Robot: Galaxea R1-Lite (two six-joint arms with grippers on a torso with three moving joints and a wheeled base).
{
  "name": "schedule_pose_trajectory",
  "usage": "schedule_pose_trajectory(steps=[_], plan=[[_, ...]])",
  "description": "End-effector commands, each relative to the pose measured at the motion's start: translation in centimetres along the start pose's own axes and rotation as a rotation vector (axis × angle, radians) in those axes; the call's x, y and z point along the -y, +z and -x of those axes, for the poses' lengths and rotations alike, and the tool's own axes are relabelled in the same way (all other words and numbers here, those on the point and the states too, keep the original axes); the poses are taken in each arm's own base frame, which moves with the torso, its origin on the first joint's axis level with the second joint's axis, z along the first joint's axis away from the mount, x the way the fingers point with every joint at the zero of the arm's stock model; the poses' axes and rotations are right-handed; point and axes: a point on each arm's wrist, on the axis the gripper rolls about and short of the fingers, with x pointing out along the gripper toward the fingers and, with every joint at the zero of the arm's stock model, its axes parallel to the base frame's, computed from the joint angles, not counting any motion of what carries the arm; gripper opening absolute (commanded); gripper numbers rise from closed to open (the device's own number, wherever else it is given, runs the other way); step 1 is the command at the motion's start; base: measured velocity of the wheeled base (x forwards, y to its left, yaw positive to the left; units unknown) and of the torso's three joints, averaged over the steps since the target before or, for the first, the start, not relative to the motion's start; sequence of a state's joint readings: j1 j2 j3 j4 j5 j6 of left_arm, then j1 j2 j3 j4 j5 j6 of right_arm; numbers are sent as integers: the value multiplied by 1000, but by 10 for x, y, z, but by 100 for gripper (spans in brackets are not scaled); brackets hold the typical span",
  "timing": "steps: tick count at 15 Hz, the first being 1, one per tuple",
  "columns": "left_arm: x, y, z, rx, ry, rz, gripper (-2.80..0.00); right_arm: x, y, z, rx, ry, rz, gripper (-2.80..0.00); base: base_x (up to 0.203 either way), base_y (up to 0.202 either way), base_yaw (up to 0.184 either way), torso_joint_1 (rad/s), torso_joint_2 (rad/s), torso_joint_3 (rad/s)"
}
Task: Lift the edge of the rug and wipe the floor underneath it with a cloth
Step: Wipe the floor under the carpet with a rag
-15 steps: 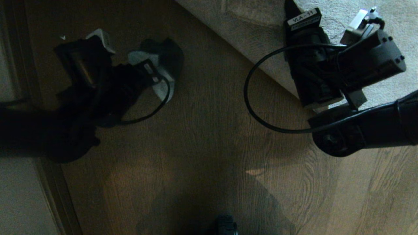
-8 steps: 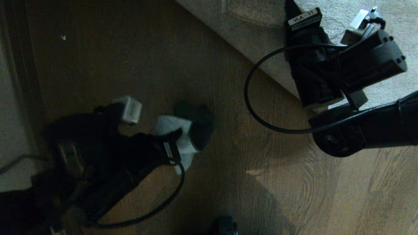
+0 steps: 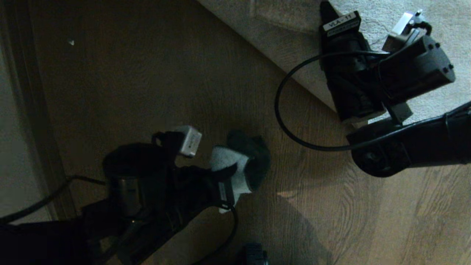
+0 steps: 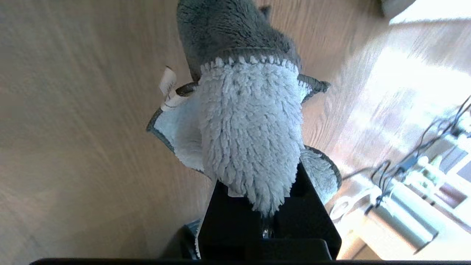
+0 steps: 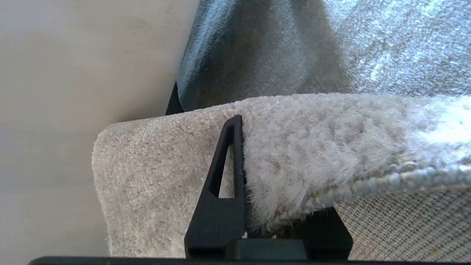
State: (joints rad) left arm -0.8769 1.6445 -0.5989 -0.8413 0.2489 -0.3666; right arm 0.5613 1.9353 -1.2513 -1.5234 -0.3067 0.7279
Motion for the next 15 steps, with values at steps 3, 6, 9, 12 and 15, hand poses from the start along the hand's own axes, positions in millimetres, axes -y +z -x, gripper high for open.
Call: schedule_pose_trajectory(steps=[3, 6, 9, 12, 15], plan=[[12, -4, -36, -7, -6, 0, -280, 5, -1, 0, 27, 16, -9, -280, 0, 0, 0, 0, 0, 0], [24, 17, -59, 79, -24, 26, -280, 8, 1, -1, 31, 11, 0, -280, 0, 0, 0, 0, 0, 0], [25, 40, -80, 176, 6, 58, -280, 9, 4, -2, 39, 10, 5, -280, 0, 0, 0, 0, 0, 0], [-4, 68, -96, 271, 98, 85, -280, 9, 5, -2, 41, 11, 7, -280, 0, 0, 0, 0, 0, 0], [-54, 89, -99, 332, 229, 98, -280, 8, 6, -2, 42, 13, 5, -280, 0, 0, 0, 0, 0, 0]])
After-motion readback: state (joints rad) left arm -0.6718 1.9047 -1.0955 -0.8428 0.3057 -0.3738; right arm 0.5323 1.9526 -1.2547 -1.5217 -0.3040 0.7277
